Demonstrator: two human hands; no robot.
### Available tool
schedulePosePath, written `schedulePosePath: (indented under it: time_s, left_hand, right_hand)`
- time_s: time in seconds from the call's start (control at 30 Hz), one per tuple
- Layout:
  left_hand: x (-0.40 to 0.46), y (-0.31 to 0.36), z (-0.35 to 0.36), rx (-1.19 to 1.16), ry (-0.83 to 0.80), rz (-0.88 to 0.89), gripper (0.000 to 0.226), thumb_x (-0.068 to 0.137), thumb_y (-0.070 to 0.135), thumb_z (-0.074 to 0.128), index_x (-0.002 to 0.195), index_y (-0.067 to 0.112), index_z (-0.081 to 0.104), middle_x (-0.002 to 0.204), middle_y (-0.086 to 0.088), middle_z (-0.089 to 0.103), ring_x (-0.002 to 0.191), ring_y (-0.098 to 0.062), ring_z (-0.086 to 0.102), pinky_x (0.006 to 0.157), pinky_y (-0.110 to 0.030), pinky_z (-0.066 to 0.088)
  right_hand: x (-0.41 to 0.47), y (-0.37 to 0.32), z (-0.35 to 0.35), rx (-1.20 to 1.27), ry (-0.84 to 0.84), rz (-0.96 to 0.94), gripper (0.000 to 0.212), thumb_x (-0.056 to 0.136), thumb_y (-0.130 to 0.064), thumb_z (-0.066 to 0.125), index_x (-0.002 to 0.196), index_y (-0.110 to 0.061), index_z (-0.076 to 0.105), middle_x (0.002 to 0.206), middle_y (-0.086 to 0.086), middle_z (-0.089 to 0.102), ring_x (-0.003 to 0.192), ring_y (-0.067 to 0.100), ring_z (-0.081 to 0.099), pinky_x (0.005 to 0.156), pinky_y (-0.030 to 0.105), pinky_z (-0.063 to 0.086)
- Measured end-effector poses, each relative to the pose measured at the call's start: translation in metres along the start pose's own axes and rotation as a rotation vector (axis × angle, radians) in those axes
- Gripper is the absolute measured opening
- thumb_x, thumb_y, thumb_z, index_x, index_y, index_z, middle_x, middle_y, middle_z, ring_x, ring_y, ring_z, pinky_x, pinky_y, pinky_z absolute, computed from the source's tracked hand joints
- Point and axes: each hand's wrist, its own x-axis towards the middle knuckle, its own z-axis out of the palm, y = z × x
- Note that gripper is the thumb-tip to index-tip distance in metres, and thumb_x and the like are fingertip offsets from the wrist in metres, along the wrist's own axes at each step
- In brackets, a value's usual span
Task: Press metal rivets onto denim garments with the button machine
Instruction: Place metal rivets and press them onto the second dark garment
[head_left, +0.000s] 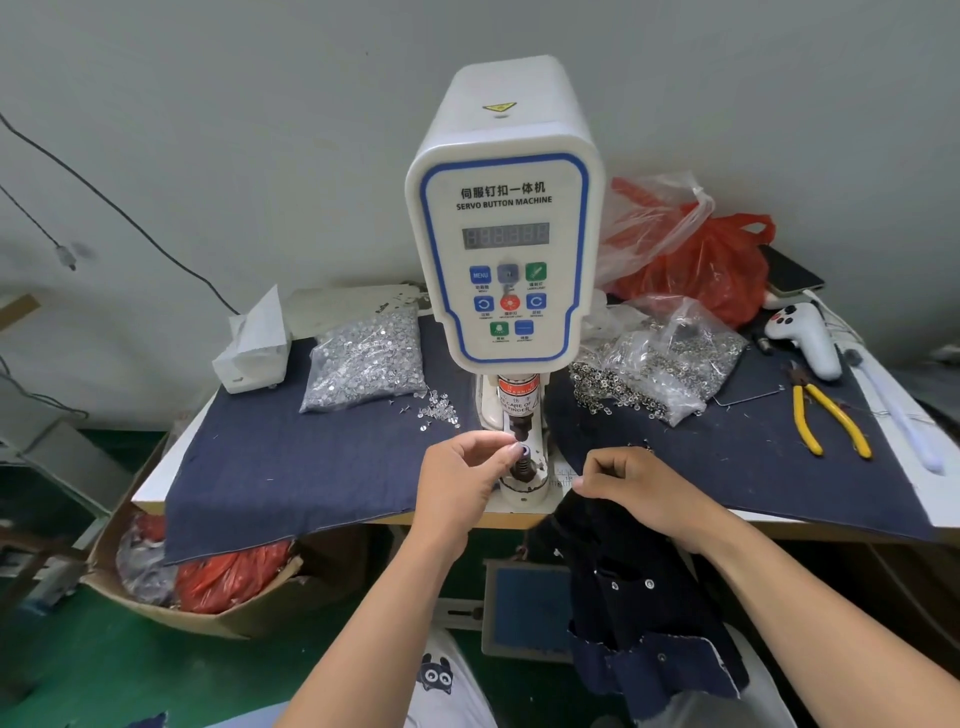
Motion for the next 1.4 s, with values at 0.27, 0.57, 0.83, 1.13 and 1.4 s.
schedulePosePath:
  time_s: [0.27,0.57,0.83,1.13,1.4]
  left_hand:
    - [0.001,0.008,-0.003,0.129,-0.053,-0.001,0.007,0.091,0.022,0.084,0.092,0.029,0.083,0.088,0.012,0.081,0.086,-0.004,0.077,0.075,-0.023,0.063]
    - [0.003,0.018,-0.002,0.317,-0.031,0.063,0.004,0.09,0.024,0.085,0.091,0.026,0.082,0.082,0.016,0.08,0.079,0.002,0.074,0.064,-0.011,0.055]
    - [0.005,0.021,-0.001,0.494,-0.013,0.139,0.013,0.09,0.027,0.084,0.101,0.02,0.084,0.09,0.01,0.08,0.08,0.011,0.07,0.07,-0.002,0.049]
    - [-0.012,0.02,0.002,0.421,0.088,0.167,0.002,0.097,0.029,0.077,0.098,0.028,0.076,0.09,0.02,0.076,0.085,0.007,0.07,0.075,-0.007,0.051]
    - [-0.07,-0.028,-0.002,0.368,-0.382,0.036,0.068,0.081,0.077,0.068,0.137,0.043,0.053,0.128,0.028,0.064,0.119,0.008,0.059,0.098,-0.017,0.049]
  right_hand:
    - [-0.001,-0.002,0.001,0.0,0.012,-0.001,0.042,0.096,-0.022,0.069,0.06,-0.026,0.048,0.059,-0.01,0.038,0.056,0.004,0.034,0.056,0.012,0.032]
    - [-0.004,-0.005,0.001,0.018,0.01,0.011,0.044,0.097,-0.017,0.068,0.058,-0.027,0.05,0.057,-0.011,0.042,0.053,0.002,0.038,0.055,0.012,0.034]
    - [-0.002,-0.001,0.001,0.006,0.019,0.003,0.04,0.095,-0.021,0.068,0.06,-0.025,0.05,0.059,-0.01,0.042,0.057,0.003,0.039,0.054,0.013,0.035]
    - [-0.006,-0.006,-0.002,0.099,0.01,0.08,0.043,0.099,-0.016,0.059,0.058,-0.023,0.046,0.061,-0.003,0.036,0.055,0.008,0.035,0.054,0.024,0.03]
    - [-0.021,-0.023,0.002,0.321,-0.113,0.059,0.034,0.087,-0.013,0.058,0.06,-0.023,0.039,0.062,-0.004,0.03,0.054,0.009,0.028,0.048,0.021,0.028]
